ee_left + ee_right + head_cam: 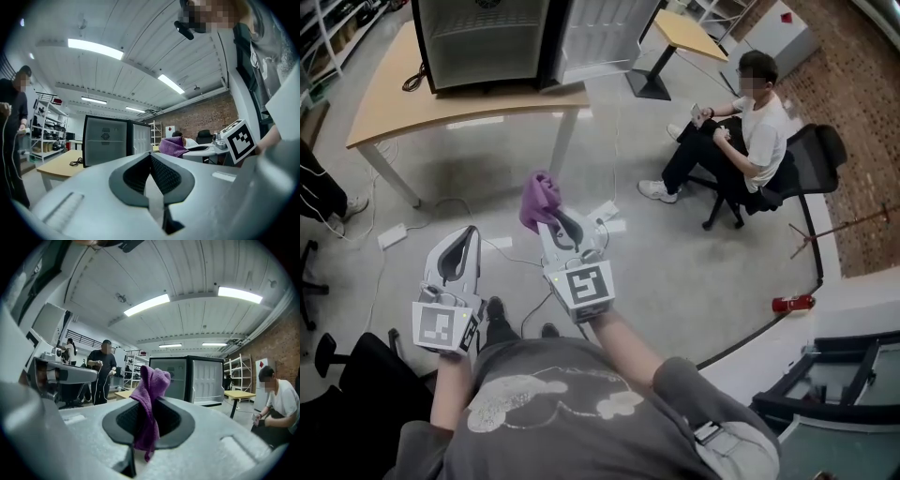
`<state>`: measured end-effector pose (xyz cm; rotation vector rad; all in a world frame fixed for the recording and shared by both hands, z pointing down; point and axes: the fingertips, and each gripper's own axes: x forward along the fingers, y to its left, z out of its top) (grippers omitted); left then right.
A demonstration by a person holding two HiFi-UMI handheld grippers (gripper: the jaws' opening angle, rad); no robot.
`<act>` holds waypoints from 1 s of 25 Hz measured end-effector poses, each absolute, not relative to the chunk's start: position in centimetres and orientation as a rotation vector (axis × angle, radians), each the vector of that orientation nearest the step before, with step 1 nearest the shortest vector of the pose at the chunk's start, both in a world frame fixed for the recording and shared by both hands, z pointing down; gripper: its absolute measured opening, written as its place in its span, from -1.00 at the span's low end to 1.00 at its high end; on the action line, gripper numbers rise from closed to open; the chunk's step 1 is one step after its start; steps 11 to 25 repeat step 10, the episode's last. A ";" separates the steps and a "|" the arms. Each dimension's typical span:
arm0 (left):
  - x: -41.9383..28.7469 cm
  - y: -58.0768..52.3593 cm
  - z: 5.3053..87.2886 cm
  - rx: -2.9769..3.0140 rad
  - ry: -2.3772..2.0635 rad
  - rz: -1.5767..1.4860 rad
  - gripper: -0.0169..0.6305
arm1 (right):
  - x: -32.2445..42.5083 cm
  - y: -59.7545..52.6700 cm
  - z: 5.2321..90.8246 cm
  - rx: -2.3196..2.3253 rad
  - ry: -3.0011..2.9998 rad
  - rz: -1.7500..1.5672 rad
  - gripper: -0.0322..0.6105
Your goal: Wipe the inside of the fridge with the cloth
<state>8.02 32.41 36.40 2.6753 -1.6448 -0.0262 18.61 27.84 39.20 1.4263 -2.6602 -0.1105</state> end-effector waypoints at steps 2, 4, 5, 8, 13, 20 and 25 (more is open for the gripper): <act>8.2 33.0 36.3 2.667 -1.660 -0.026 -0.89 | 18.3 28.4 39.1 1.391 -2.682 -0.118 -0.78; 8.3 33.4 36.2 2.664 -1.671 -0.022 -0.89 | 18.1 28.8 39.0 1.372 -2.691 -0.116 -0.78; 8.4 33.6 36.1 2.664 -1.675 -0.020 -0.89 | 18.0 28.9 39.0 1.365 -2.693 -0.114 -0.78; 8.8 34.1 36.0 2.667 -1.685 -0.014 -0.90 | 18.0 29.3 39.1 1.340 -2.699 -0.120 -0.78; 9.1 34.3 36.0 2.669 -1.691 -0.007 -0.89 | 18.0 29.6 39.3 1.322 -2.704 -0.129 -0.78; 9.1 34.3 36.0 2.669 -1.691 -0.007 -0.89 | 18.0 29.6 39.3 1.322 -2.704 -0.129 -0.78; 9.1 34.3 36.0 2.669 -1.691 -0.007 -0.89 | 18.0 29.6 39.3 1.322 -2.704 -0.129 -0.78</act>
